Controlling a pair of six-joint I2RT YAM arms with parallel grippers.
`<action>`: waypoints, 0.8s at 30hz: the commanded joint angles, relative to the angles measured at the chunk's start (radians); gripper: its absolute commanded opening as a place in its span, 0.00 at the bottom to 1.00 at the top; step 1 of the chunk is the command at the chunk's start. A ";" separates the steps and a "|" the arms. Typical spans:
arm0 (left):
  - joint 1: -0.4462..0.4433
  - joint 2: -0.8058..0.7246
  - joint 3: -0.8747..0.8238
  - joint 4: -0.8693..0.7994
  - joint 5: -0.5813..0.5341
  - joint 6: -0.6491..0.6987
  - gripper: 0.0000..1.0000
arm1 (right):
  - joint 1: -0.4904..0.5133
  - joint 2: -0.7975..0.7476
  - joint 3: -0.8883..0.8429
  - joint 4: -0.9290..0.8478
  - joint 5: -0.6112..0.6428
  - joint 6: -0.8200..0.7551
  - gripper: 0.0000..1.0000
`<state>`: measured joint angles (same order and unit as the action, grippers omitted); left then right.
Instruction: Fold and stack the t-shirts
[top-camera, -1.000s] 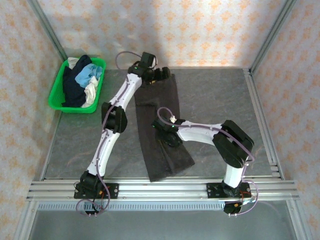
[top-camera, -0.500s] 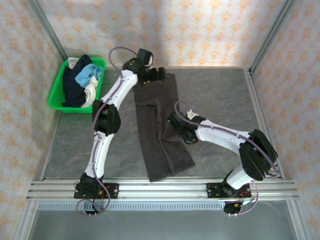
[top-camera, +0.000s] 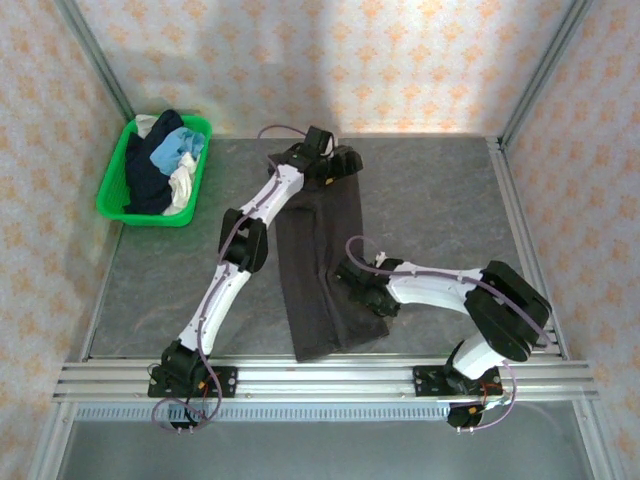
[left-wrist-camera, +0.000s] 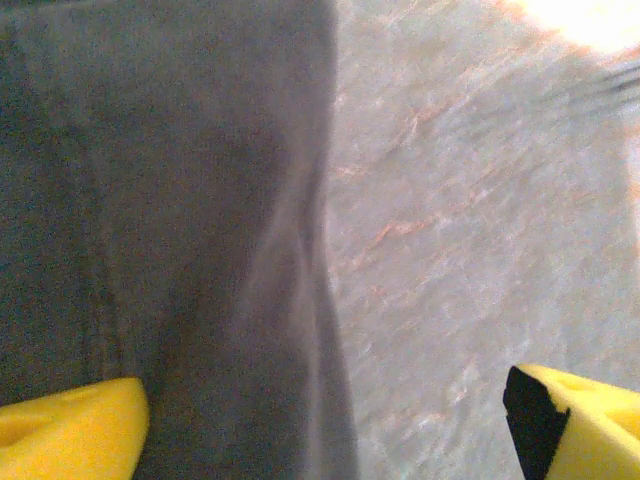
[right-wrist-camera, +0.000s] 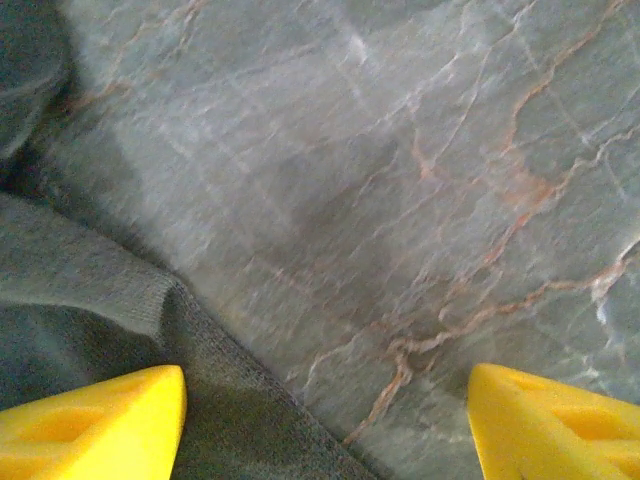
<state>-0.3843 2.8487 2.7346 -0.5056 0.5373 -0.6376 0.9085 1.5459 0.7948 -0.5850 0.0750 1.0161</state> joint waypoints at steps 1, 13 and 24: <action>0.001 0.088 0.023 0.034 0.046 -0.062 0.95 | 0.049 -0.009 -0.003 -0.018 -0.039 0.096 0.74; 0.014 -0.024 0.080 -0.109 0.002 0.022 1.00 | 0.152 -0.171 -0.044 -0.159 0.039 0.197 0.74; 0.017 -0.705 -0.541 -0.325 -0.259 0.212 1.00 | 0.096 -0.286 -0.040 -0.168 -0.010 -0.006 0.76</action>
<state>-0.3683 2.3577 2.3447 -0.7609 0.3859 -0.4992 1.0214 1.2957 0.7544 -0.7136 0.0845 1.0790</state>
